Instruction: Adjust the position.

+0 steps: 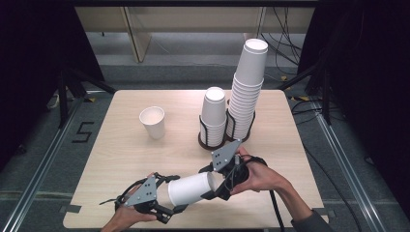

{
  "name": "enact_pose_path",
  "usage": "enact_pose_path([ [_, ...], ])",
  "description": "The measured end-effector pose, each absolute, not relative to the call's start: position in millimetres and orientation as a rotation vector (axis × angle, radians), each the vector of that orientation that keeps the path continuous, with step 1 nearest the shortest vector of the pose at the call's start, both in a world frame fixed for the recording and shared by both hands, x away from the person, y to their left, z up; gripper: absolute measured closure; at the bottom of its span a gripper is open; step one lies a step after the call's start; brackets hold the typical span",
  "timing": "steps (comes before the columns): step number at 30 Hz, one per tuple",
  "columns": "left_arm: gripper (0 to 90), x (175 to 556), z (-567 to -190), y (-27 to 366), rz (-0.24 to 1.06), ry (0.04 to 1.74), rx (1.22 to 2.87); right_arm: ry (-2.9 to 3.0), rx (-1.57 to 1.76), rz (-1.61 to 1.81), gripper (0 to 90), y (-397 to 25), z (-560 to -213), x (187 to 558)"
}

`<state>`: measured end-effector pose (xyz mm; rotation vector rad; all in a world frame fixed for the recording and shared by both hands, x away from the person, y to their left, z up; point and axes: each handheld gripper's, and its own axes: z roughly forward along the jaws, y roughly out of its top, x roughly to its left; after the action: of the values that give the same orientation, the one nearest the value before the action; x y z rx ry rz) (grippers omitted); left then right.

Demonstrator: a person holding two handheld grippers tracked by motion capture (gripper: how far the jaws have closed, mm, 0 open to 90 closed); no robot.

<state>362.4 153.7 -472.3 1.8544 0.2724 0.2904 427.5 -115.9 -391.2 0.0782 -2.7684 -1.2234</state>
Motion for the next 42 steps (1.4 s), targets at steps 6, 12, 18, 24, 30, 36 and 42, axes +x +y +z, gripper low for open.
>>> enact_pose_path([
  [6, 17.7, 361.7, -473.2, 150.3, 0.294, 0.28, 1.89, -2.849, 0.104, -1.14, 25.6, -112.7, -392.0, 423.2],
  [12, 17.9, 362.8, -471.8, 149.9, 0.32, 0.295, 1.943, -2.985, 0.141, -1.045, 18.0, -104.6, -387.7, 418.7],
  [18, 17.7, 362.3, -470.6, 146.3, 0.336, 0.319, 1.988, -3.06, 0.204, -0.939, 17.9, -89.6, -383.6, 411.7],
  [24, 17.6, 362.5, -471.1, 144.9, 0.333, 0.314, 2.014, -3.137, 0.293, -0.826, 17.9, -77.1, -386.5, 410.8],
  [30, 17.6, 360.7, -469.7, 143.3, 0.337, 0.316, 2.031, -3.187, 0.337, -0.699, 18.1, -67.2, -393.4, 408.4],
  [36, 17.6, 359.7, -470.0, 142.2, 0.328, 0.303, 2.043, -3.189, 0.4, -0.61, 19.9, -59.5, -404.8, 411.4],
  [42, 14.6, 360.8, -470.4, 143.5, 0.314, 0.303, 2.038, -3.177, 0.395, -0.611, 24.2, -60.7, -407.6, 410.7],
])
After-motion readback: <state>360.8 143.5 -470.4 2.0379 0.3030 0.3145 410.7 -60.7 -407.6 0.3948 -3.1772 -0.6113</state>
